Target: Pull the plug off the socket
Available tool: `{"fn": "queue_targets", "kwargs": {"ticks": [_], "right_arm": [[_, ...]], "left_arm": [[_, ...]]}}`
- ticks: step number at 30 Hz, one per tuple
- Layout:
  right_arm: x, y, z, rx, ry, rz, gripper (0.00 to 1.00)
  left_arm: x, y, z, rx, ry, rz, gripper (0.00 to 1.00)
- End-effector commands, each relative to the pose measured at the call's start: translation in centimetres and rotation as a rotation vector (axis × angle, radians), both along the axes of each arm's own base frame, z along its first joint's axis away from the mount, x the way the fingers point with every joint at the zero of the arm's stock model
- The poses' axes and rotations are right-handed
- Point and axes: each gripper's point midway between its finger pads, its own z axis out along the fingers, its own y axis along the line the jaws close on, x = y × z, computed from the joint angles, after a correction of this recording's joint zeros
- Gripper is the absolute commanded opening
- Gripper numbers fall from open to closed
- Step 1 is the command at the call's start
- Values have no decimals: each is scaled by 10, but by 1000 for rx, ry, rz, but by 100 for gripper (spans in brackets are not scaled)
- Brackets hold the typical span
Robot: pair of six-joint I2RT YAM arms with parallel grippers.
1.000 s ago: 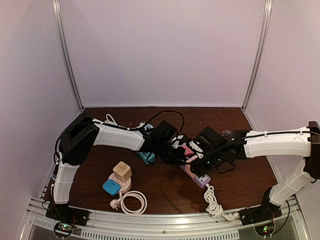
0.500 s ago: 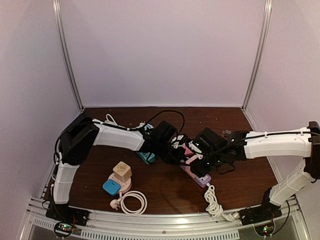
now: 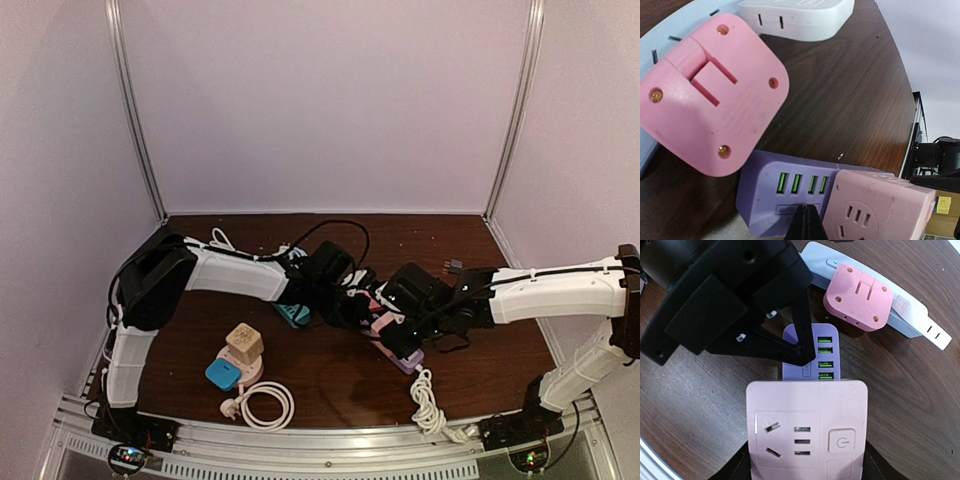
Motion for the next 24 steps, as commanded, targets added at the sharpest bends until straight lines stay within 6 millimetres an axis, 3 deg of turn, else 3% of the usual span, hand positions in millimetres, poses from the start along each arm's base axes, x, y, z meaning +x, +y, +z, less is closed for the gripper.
{"fn": "queue_targets", "kwargs": {"ticks": [1, 12, 19, 24], "right_arm": [[23, 15, 63, 189, -184, -51, 36], [26, 5, 57, 277, -141, -92, 36], [26, 13, 52, 304, -116, -93, 33], [29, 8, 63, 306, -139, -114, 33]], "left_arm": [[-28, 79, -105, 400, 133, 48, 0], [-18, 59, -76, 325, 97, 34, 0], [-1, 40, -33, 209, 80, 51, 0], [13, 39, 14, 96, 58, 99, 3]]}}
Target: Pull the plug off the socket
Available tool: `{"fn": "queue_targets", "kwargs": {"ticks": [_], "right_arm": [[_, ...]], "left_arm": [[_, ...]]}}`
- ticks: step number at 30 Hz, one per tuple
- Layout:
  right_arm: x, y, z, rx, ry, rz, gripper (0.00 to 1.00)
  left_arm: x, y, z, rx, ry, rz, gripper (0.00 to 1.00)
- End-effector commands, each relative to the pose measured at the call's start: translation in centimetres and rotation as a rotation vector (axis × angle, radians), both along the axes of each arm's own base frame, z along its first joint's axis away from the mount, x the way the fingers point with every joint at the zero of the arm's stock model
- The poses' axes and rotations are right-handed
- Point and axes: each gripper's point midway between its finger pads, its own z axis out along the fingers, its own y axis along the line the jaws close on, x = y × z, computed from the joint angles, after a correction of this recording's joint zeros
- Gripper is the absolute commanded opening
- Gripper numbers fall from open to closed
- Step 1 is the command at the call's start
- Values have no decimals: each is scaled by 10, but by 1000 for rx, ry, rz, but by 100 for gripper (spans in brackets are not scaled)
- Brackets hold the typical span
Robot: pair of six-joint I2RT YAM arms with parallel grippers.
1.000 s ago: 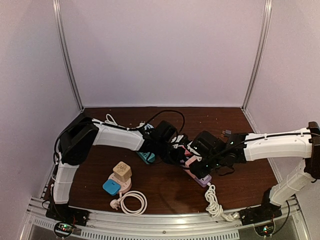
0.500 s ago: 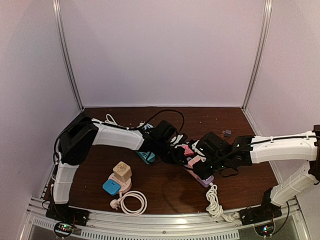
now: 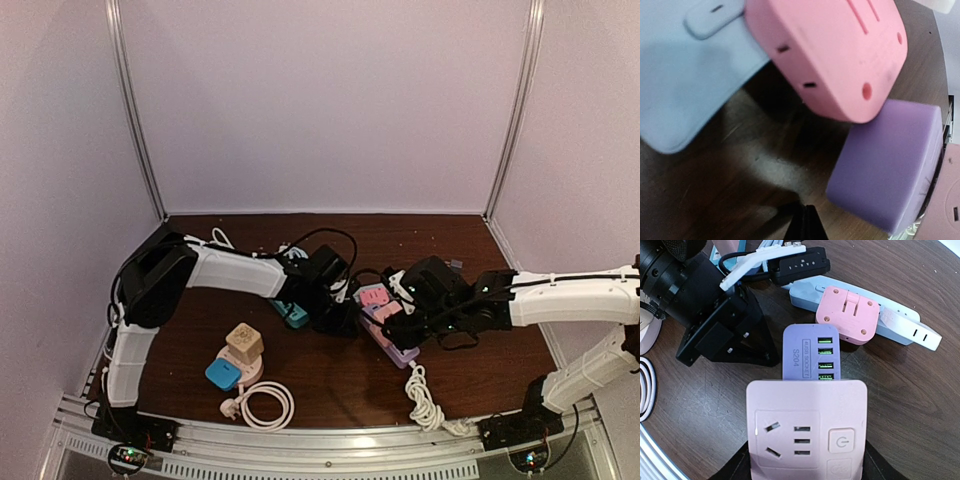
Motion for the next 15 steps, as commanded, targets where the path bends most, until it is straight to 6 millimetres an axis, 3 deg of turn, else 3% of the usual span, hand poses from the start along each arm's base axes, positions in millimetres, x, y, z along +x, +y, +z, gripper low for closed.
{"fn": "queue_targets", "kwargs": {"ticks": [1, 4, 8, 15], "right_arm": [[18, 10, 48, 121, -111, -51, 33], [19, 9, 56, 133, -122, -58, 33], [20, 11, 70, 171, -134, -69, 34], [27, 25, 94, 263, -141, -96, 34]], "left_arm": [[13, 8, 48, -80, -16, 57, 4], [13, 11, 72, -122, -28, 83, 9], [15, 18, 89, -209, -7, 151, 20], [24, 8, 116, -392, 30, 220, 50]]}}
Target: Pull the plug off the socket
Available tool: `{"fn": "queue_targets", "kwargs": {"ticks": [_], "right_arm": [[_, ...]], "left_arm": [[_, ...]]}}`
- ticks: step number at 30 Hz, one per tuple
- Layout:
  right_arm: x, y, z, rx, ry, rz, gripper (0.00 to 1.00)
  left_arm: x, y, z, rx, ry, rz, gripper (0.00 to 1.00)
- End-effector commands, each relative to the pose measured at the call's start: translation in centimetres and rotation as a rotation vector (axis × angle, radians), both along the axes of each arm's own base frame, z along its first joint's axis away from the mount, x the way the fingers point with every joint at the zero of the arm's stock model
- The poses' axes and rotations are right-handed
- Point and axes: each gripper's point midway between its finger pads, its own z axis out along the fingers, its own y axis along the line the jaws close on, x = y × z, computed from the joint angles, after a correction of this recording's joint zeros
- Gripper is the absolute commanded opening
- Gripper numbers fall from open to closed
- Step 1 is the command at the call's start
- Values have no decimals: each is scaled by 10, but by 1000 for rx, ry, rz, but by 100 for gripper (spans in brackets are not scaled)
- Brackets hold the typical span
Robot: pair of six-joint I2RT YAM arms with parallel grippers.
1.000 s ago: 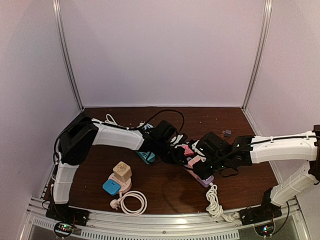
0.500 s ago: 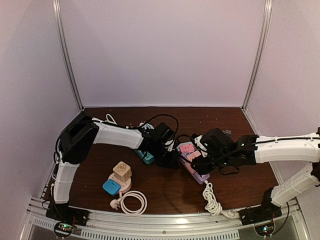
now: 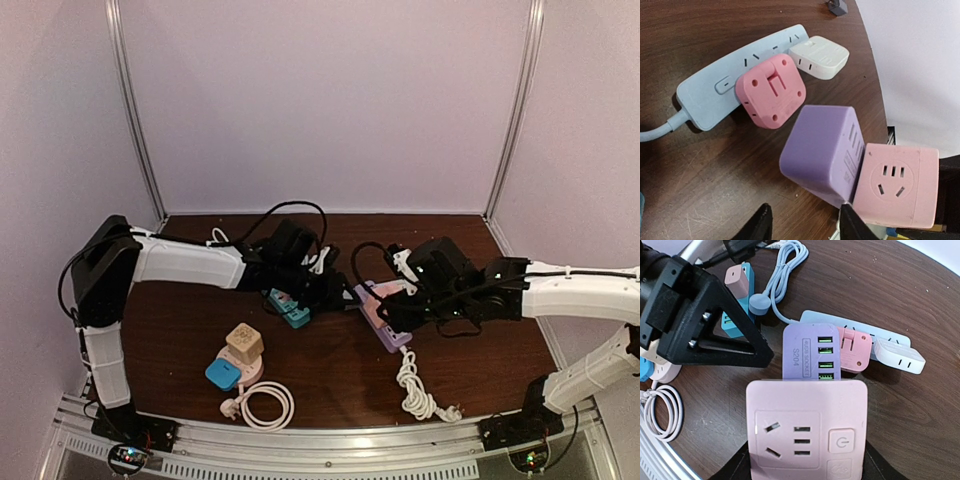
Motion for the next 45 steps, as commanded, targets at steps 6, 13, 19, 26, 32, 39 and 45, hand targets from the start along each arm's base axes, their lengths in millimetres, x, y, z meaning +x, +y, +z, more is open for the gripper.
{"fn": "queue_targets", "kwargs": {"ticks": [6, 13, 19, 26, 32, 39, 45], "right_arm": [[20, 26, 61, 225, -85, -57, 34], [16, 28, 66, 279, -71, -55, 35], [12, 30, 65, 310, -53, -54, 35], [8, 28, 61, 320, -36, -54, 35], [7, 21, 56, 295, -29, -67, 35], [5, 22, 56, 300, -24, -61, 35], [7, 25, 62, 318, -31, -63, 35]], "left_arm": [[16, -14, 30, -255, 54, 97, 56], [24, -8, 31, -343, 72, 172, 52], [26, -8, 34, -414, 90, 203, 49], [29, -9, 34, -459, 95, 218, 46], [29, -5, 30, -459, 89, 234, 42], [30, -6, 25, -450, 81, 229, 32], [30, -7, 17, -391, 57, 208, 0]]}}
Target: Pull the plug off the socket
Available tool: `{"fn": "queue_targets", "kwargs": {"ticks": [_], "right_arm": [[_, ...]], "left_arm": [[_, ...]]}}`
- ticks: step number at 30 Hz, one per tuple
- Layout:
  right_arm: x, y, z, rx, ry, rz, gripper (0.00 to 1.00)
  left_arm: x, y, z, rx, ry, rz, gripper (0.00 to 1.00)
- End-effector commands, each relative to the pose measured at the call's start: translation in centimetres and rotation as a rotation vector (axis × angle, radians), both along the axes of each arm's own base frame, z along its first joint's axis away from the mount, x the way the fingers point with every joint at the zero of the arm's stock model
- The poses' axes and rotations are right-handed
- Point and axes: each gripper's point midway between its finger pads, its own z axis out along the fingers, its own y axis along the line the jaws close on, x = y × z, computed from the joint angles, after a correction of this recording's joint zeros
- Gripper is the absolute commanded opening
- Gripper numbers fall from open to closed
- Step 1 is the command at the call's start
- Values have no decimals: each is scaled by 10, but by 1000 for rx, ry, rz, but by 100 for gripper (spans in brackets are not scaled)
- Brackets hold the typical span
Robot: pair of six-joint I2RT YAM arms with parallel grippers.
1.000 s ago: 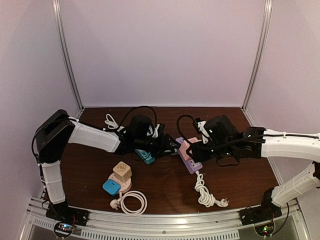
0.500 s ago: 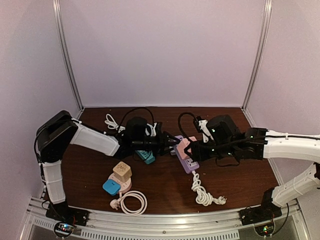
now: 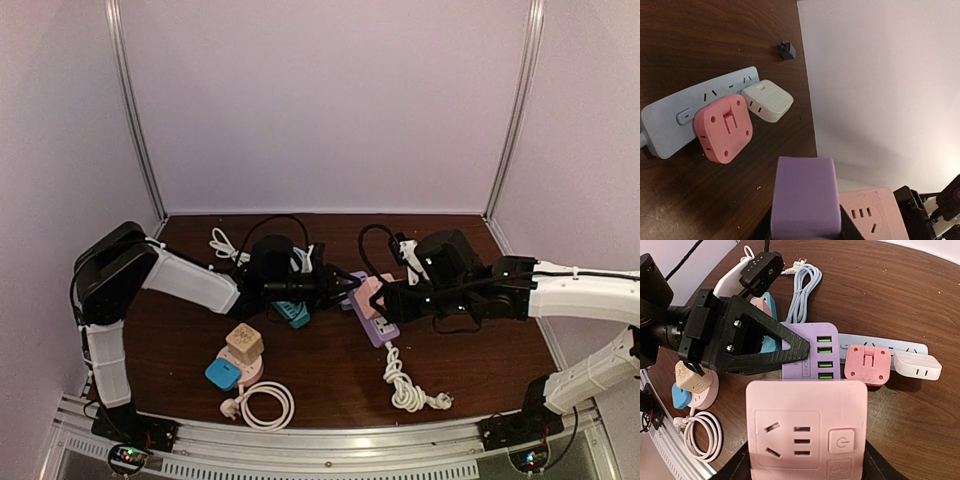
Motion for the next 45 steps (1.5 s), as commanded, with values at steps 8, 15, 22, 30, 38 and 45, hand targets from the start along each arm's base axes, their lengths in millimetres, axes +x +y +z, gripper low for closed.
{"fn": "queue_targets", "kwargs": {"ticks": [8, 15, 22, 30, 38, 45], "right_arm": [[9, -1, 50, 74, -85, -37, 34], [4, -21, 52, 36, -89, -67, 35], [-3, -26, 50, 60, -78, -66, 35], [0, -34, 55, 25, -90, -95, 36], [24, -49, 38, -36, -51, -165, 37], [50, -73, 26, -3, -23, -241, 37]], "left_arm": [[-1, 18, -63, 312, -75, -29, 0], [-8, 25, -80, 336, -36, -37, 0], [-7, 19, -83, 262, 16, -27, 0], [-8, 12, -74, 291, -32, -63, 0], [-33, 2, -72, 277, -17, -113, 0], [-53, 17, -88, 332, 26, -130, 5]]}}
